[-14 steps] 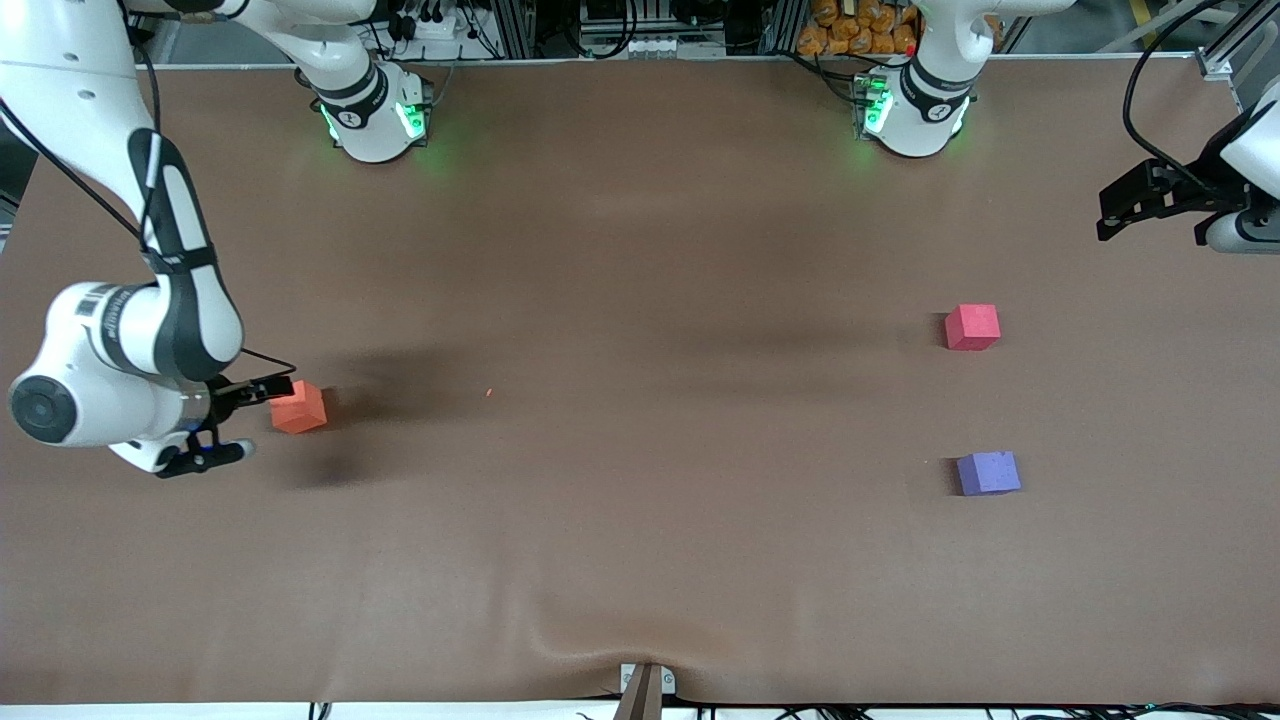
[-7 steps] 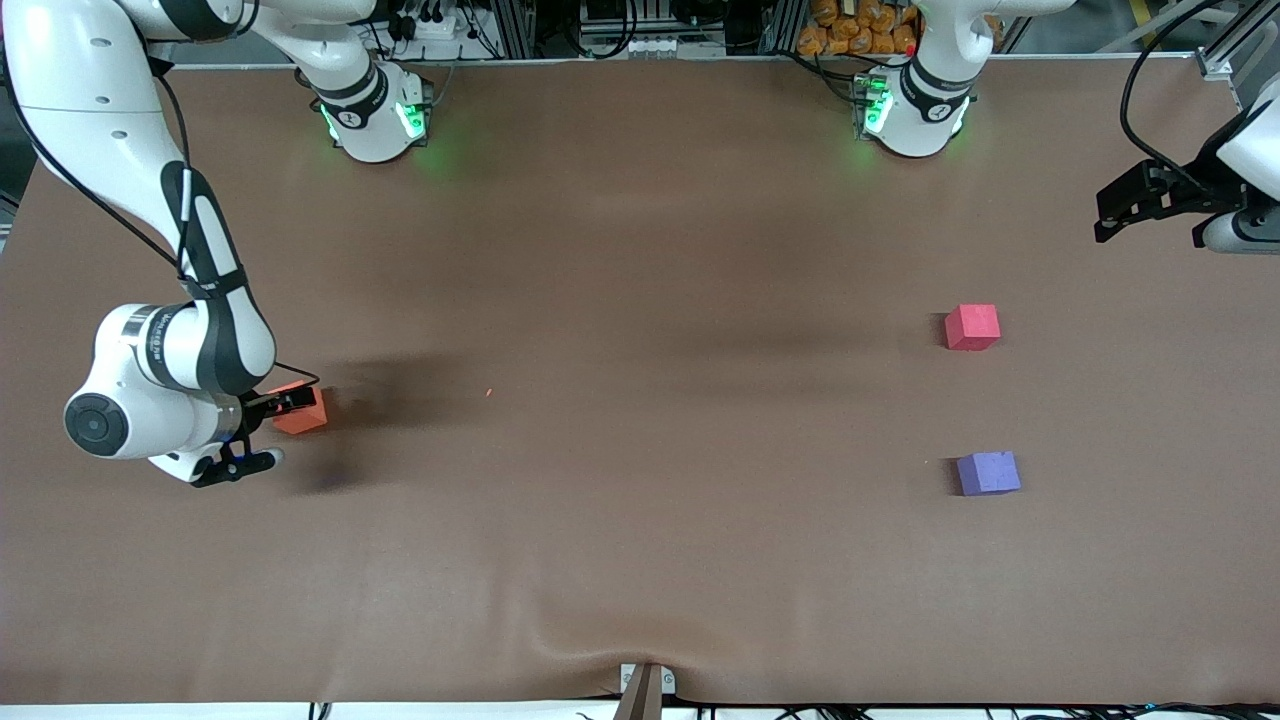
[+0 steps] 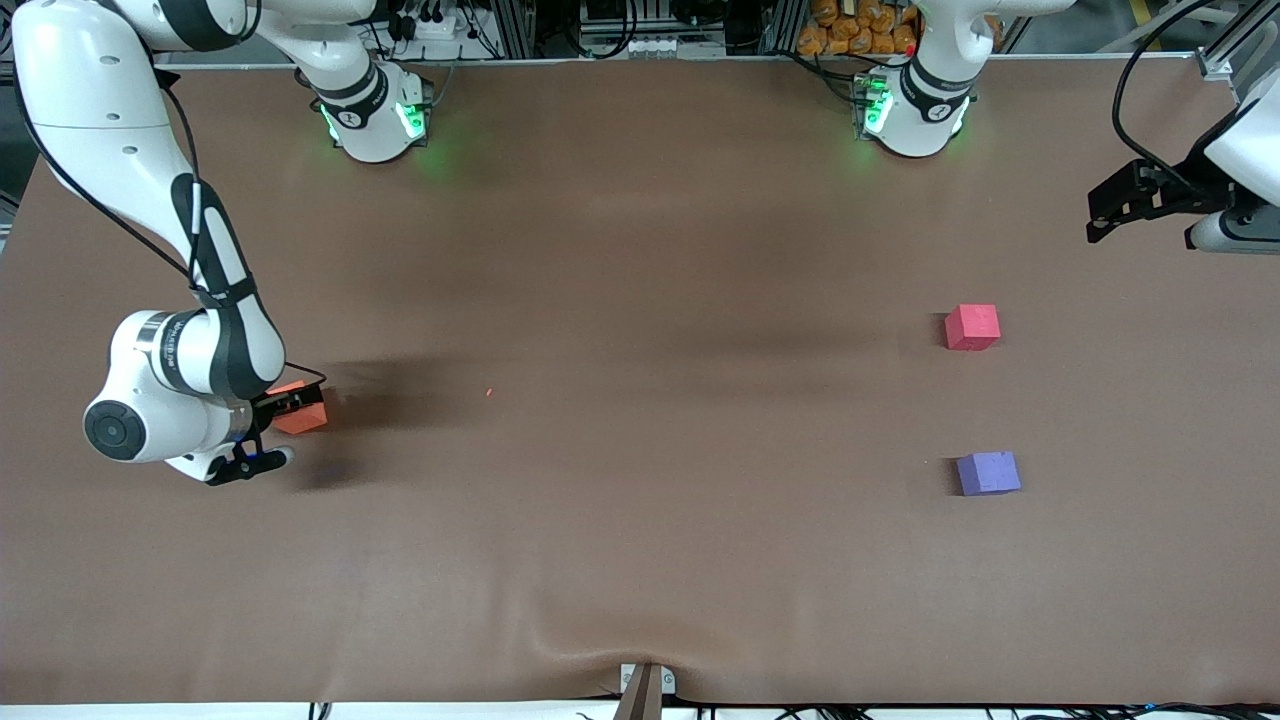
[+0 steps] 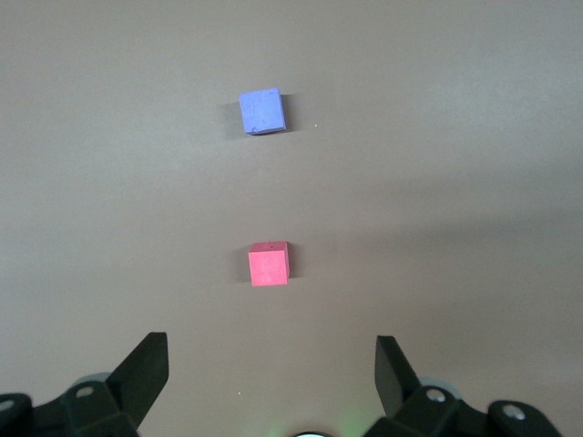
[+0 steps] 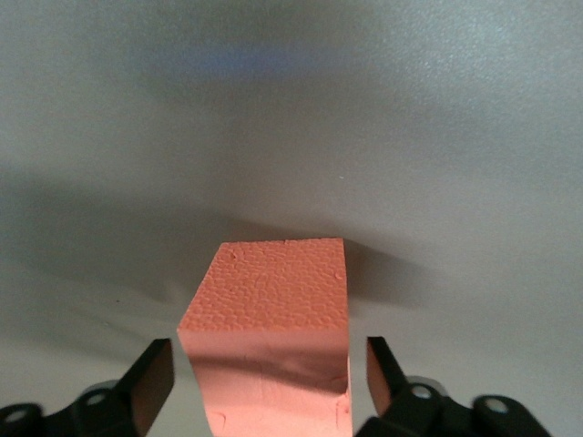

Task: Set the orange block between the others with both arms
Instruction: 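Lift the orange cube and carry it toward the table middle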

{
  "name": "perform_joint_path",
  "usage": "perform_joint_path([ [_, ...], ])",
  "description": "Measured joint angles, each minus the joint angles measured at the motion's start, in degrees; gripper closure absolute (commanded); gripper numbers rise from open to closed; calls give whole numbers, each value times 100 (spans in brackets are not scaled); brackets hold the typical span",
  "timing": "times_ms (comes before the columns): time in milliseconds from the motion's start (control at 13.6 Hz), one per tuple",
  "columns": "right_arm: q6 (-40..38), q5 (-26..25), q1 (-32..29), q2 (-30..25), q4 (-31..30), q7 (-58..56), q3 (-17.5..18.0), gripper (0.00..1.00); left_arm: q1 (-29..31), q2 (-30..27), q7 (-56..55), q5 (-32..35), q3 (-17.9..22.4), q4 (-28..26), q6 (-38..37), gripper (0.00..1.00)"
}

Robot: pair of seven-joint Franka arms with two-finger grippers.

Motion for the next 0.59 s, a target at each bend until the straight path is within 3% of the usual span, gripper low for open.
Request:
perform_joint_path([
  [294,30,-3,21,-22,52,-69,3,79,23,0,0,0,19,24,2,0],
  [587,120,12,314,-139,578,67,25,79,75,0,0,0,53,25,2,0],
])
